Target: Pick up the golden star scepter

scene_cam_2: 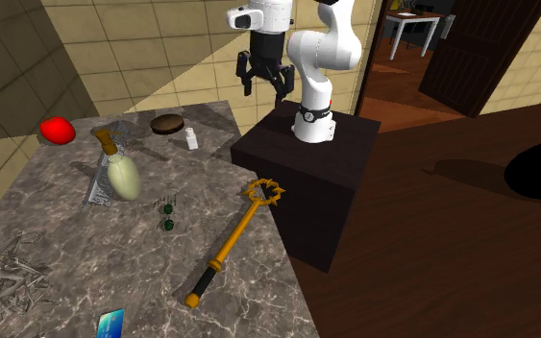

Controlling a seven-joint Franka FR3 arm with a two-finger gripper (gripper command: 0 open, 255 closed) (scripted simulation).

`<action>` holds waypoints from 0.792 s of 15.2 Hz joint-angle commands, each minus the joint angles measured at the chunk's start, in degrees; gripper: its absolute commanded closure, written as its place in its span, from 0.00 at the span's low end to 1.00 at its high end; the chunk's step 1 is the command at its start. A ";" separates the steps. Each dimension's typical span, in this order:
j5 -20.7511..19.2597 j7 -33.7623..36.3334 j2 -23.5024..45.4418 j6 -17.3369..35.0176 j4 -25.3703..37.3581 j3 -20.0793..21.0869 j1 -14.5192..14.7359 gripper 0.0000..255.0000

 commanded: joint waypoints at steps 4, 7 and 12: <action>-0.25 -1.73 8.82 11.81 -2.23 -1.71 0.17 0.00; -0.11 -2.88 15.46 19.01 -2.47 -2.67 0.41 0.00; 1.28 -5.50 27.78 30.28 -0.94 -4.03 1.13 0.00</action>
